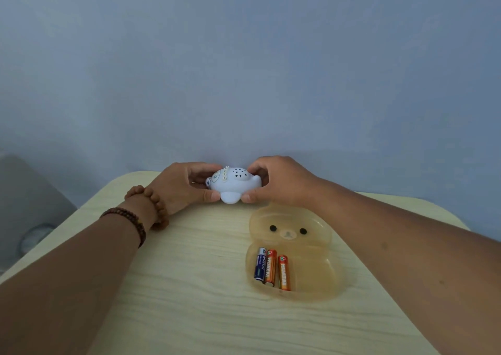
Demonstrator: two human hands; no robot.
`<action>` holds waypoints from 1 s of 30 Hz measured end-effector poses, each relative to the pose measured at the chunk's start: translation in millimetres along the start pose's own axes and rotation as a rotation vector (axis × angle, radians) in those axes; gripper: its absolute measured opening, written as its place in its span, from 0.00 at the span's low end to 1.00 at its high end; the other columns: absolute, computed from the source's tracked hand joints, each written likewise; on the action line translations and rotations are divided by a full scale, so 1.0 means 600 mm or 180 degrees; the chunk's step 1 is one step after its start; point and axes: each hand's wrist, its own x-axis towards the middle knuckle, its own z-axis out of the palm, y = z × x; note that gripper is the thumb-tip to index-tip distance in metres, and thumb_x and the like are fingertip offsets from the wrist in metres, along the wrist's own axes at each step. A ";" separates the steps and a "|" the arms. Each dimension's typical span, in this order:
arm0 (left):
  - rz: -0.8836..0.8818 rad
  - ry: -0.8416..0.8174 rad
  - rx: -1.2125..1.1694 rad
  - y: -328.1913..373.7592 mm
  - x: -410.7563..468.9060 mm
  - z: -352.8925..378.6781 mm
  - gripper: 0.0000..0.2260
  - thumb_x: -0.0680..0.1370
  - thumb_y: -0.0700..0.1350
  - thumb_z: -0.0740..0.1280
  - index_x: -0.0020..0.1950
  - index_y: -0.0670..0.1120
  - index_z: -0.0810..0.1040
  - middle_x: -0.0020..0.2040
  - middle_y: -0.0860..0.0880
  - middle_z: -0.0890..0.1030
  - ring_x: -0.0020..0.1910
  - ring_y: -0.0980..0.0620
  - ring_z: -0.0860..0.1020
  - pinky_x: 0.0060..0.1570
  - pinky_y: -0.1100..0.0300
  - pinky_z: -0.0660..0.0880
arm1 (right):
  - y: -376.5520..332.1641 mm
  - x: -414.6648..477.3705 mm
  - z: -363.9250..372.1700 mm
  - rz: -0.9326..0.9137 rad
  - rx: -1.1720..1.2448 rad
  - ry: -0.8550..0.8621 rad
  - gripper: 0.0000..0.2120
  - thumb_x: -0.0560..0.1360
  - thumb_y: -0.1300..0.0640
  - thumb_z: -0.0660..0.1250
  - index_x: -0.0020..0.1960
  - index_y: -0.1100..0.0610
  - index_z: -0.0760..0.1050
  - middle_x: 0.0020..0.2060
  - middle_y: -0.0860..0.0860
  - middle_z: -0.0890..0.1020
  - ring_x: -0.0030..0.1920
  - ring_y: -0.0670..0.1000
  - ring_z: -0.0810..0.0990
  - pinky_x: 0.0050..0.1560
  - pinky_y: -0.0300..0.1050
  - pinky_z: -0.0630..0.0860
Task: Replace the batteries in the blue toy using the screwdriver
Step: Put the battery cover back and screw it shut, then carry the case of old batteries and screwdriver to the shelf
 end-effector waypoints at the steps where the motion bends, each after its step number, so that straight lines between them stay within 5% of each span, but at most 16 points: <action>1: -0.0073 -0.0019 -0.0043 -0.002 0.000 -0.001 0.27 0.69 0.37 0.79 0.65 0.51 0.79 0.56 0.57 0.85 0.54 0.60 0.83 0.56 0.68 0.76 | -0.004 -0.001 -0.003 0.0015 -0.0068 -0.0040 0.27 0.65 0.47 0.83 0.61 0.50 0.80 0.55 0.46 0.84 0.55 0.48 0.83 0.60 0.52 0.81; 4: -0.0314 0.0002 0.0043 -0.001 -0.006 -0.006 0.40 0.62 0.47 0.84 0.72 0.49 0.72 0.62 0.53 0.81 0.59 0.56 0.81 0.65 0.56 0.75 | -0.020 -0.012 -0.020 0.0058 -0.0289 -0.0118 0.33 0.67 0.44 0.81 0.67 0.54 0.77 0.63 0.49 0.82 0.61 0.51 0.81 0.65 0.53 0.78; 7: -0.0443 0.0255 -0.0016 0.009 -0.027 -0.007 0.52 0.52 0.59 0.82 0.74 0.52 0.68 0.65 0.52 0.76 0.61 0.56 0.78 0.62 0.57 0.76 | -0.023 -0.055 -0.046 0.0097 -0.0438 0.0103 0.31 0.72 0.38 0.75 0.67 0.56 0.76 0.63 0.49 0.81 0.62 0.51 0.80 0.64 0.54 0.78; 11: -0.0131 0.1116 0.0561 0.063 -0.093 -0.003 0.31 0.62 0.54 0.82 0.62 0.54 0.75 0.58 0.52 0.77 0.53 0.56 0.78 0.49 0.61 0.80 | 0.016 -0.136 -0.062 0.0371 -0.0359 0.0141 0.22 0.78 0.38 0.66 0.65 0.51 0.79 0.60 0.45 0.83 0.60 0.47 0.81 0.65 0.49 0.77; 14: 0.0400 0.0619 0.0670 0.128 -0.150 0.043 0.17 0.66 0.52 0.80 0.51 0.57 0.80 0.50 0.56 0.80 0.50 0.56 0.80 0.44 0.64 0.78 | 0.049 -0.165 -0.056 0.0563 -0.0075 0.0260 0.15 0.81 0.43 0.65 0.59 0.51 0.83 0.55 0.44 0.85 0.57 0.46 0.83 0.62 0.48 0.78; 18: 0.0630 -0.0276 0.1160 0.139 -0.178 0.119 0.16 0.65 0.59 0.78 0.51 0.60 0.82 0.52 0.62 0.76 0.53 0.61 0.76 0.48 0.69 0.74 | 0.066 -0.174 -0.041 0.0623 0.0261 0.0429 0.11 0.82 0.50 0.65 0.54 0.50 0.86 0.51 0.41 0.87 0.55 0.43 0.83 0.58 0.43 0.77; 25: 0.0638 -0.0212 0.1183 0.136 -0.204 0.130 0.09 0.67 0.57 0.78 0.41 0.57 0.81 0.54 0.64 0.71 0.54 0.60 0.76 0.50 0.73 0.69 | 0.050 -0.193 -0.026 0.0595 0.0361 0.0579 0.10 0.82 0.54 0.66 0.46 0.46 0.84 0.45 0.40 0.86 0.46 0.38 0.81 0.43 0.35 0.72; 30: 0.0755 -0.0401 0.1129 0.169 -0.269 0.134 0.11 0.66 0.64 0.73 0.40 0.60 0.81 0.53 0.61 0.73 0.52 0.61 0.77 0.49 0.70 0.71 | 0.022 -0.266 -0.024 0.0511 0.0372 0.0667 0.09 0.81 0.53 0.67 0.47 0.43 0.84 0.39 0.35 0.86 0.39 0.38 0.81 0.38 0.29 0.71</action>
